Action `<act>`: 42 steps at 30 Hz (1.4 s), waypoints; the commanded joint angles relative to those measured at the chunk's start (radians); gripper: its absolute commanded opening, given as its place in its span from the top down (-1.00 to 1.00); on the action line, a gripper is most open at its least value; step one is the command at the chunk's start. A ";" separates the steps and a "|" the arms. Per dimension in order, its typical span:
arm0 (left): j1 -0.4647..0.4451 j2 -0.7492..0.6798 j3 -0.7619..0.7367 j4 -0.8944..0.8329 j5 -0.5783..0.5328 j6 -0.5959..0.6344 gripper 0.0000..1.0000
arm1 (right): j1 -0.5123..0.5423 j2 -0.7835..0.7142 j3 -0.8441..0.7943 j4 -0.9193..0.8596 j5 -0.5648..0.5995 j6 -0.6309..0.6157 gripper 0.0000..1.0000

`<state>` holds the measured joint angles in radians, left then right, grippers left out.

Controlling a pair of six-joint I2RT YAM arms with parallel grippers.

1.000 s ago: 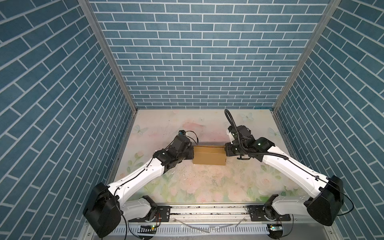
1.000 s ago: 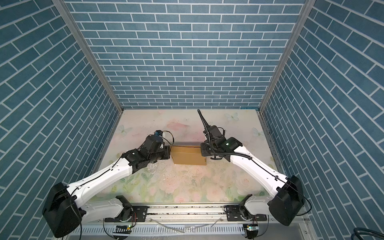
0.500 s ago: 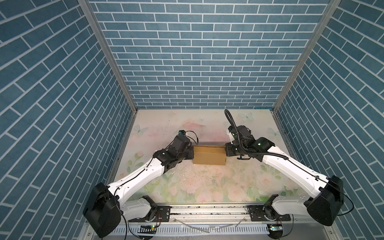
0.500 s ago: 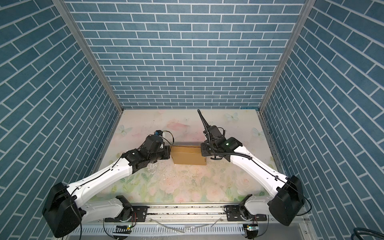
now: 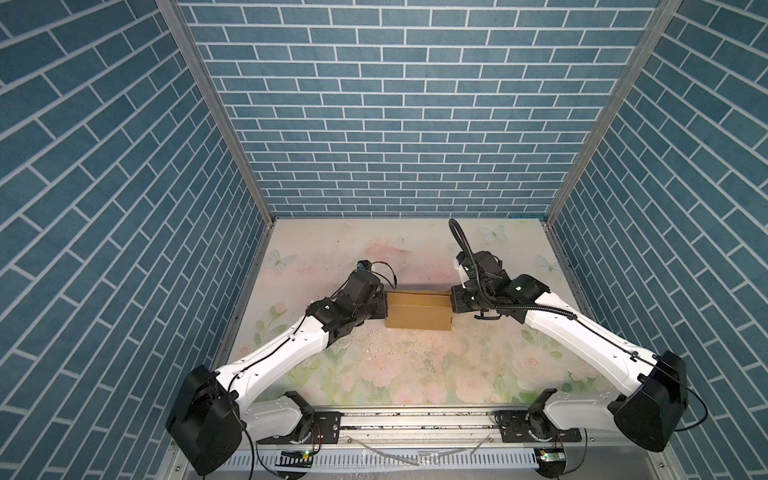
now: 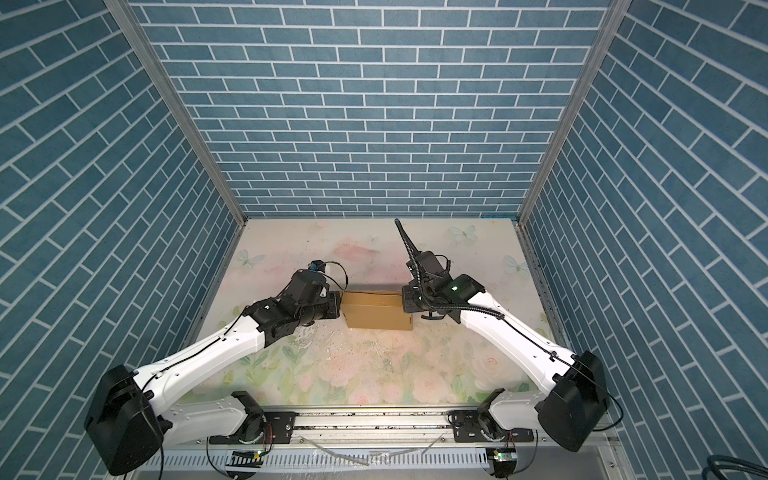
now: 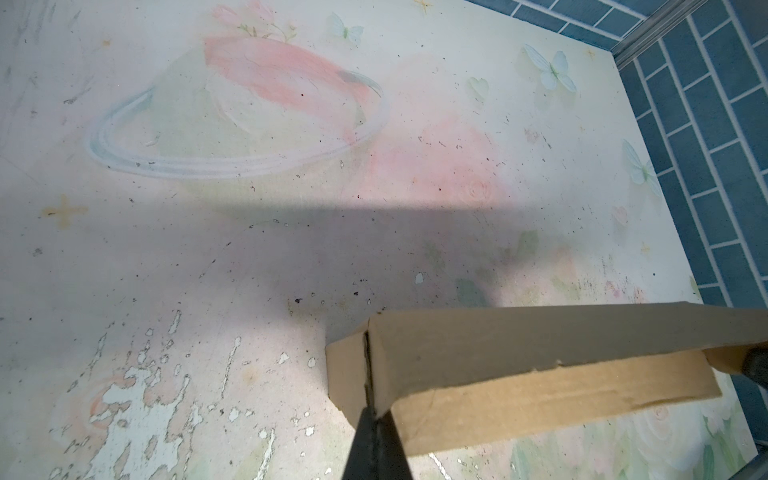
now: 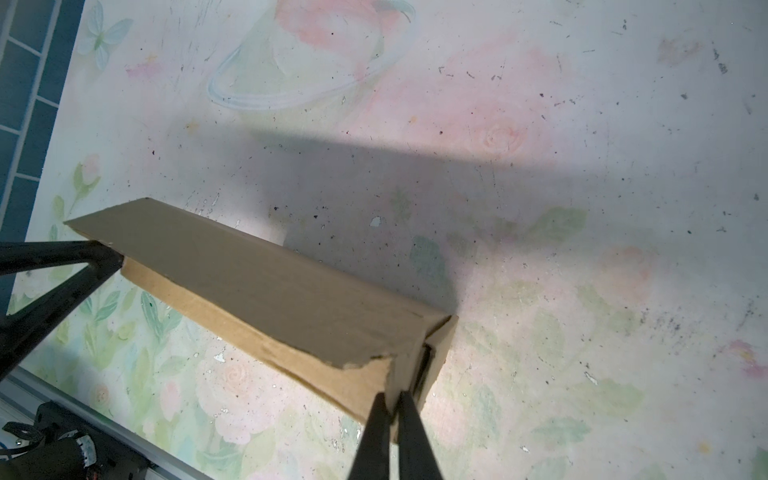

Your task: Fold the paper box

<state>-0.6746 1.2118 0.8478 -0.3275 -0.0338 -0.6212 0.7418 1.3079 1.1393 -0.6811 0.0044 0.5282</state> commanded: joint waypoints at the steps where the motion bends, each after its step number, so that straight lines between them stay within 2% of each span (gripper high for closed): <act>1: -0.006 -0.005 -0.011 -0.015 -0.017 -0.006 1.00 | 0.005 -0.027 0.012 -0.035 0.021 0.036 0.84; 29: -0.008 -0.005 -0.013 -0.014 -0.016 -0.007 1.00 | 0.005 -0.025 -0.002 -0.023 0.014 0.038 0.80; 33: -0.008 -0.001 -0.012 -0.013 -0.018 -0.006 1.00 | 0.005 -0.027 -0.002 -0.021 0.013 0.038 0.70; 42: -0.010 -0.002 -0.021 -0.007 -0.033 -0.008 1.00 | 0.004 -0.056 -0.004 -0.015 0.014 0.053 0.18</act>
<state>-0.6781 1.2118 0.8452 -0.3244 -0.0444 -0.6216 0.7414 1.2846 1.1381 -0.6834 0.0044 0.5522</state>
